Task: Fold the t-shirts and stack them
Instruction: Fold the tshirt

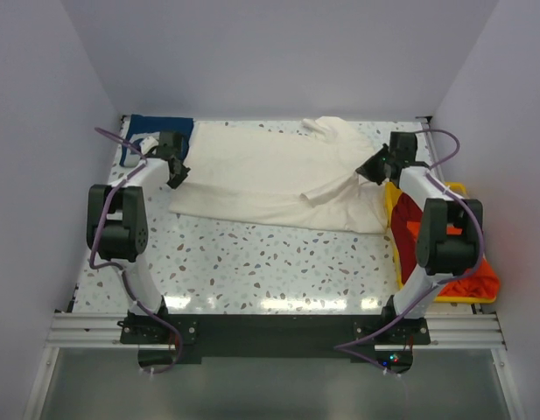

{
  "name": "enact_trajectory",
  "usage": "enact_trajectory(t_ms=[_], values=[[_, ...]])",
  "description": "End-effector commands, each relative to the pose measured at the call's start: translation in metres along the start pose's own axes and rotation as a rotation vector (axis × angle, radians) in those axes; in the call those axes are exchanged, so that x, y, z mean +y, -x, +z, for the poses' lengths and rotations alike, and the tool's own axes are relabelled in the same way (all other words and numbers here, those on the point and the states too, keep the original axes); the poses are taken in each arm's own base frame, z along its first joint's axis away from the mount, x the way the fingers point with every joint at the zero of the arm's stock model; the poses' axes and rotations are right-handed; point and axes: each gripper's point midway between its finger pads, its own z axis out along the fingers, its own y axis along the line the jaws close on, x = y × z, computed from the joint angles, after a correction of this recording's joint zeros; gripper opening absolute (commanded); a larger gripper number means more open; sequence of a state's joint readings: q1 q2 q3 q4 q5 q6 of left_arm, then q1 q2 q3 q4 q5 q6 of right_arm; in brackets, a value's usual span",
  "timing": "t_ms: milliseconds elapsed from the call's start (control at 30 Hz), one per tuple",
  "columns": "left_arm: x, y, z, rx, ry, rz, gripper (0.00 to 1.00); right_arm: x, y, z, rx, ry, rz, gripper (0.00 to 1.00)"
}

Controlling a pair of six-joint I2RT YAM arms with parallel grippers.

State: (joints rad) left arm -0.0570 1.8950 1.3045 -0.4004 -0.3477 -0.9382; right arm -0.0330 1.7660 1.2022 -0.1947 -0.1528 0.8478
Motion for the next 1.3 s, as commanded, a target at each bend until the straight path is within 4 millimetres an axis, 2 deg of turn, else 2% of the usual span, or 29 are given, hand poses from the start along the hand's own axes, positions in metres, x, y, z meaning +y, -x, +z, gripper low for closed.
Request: enact_trajectory(t_ms=[0,467,733,933,1100,1167,1200,1233,1267], values=[[-0.005,0.023,-0.014,-0.057,-0.046,-0.019,0.0,0.011,0.019,-0.017,-0.071,0.037,-0.012,0.0],[-0.01,0.027,-0.008,-0.054,-0.074,-0.028,0.0,0.01,0.024,-0.012,-0.071,0.035,-0.007,0.0],[-0.024,0.027,0.005,-0.042,-0.106,-0.01,0.0,0.005,0.022,0.0,-0.055,0.018,-0.005,0.0],[-0.022,0.023,0.012,-0.035,-0.111,-0.011,0.0,0.001,0.023,0.01,-0.049,0.001,-0.015,0.0],[-0.024,0.022,0.016,-0.029,-0.128,0.004,0.0,0.007,0.03,0.019,-0.039,0.004,-0.038,0.0],[-0.024,0.022,0.017,-0.032,-0.133,0.011,0.04,0.012,0.034,0.02,-0.046,0.013,-0.047,0.01],[-0.025,0.022,0.016,-0.034,-0.142,0.014,0.07,0.013,0.036,0.021,-0.05,0.017,-0.061,0.05],[-0.026,0.022,0.016,-0.034,-0.15,0.018,0.11,0.011,0.034,0.027,-0.036,0.012,-0.072,0.07],[-0.026,0.023,0.015,-0.034,-0.155,0.021,0.17,0.019,0.039,0.026,-0.035,0.025,-0.08,0.1]])
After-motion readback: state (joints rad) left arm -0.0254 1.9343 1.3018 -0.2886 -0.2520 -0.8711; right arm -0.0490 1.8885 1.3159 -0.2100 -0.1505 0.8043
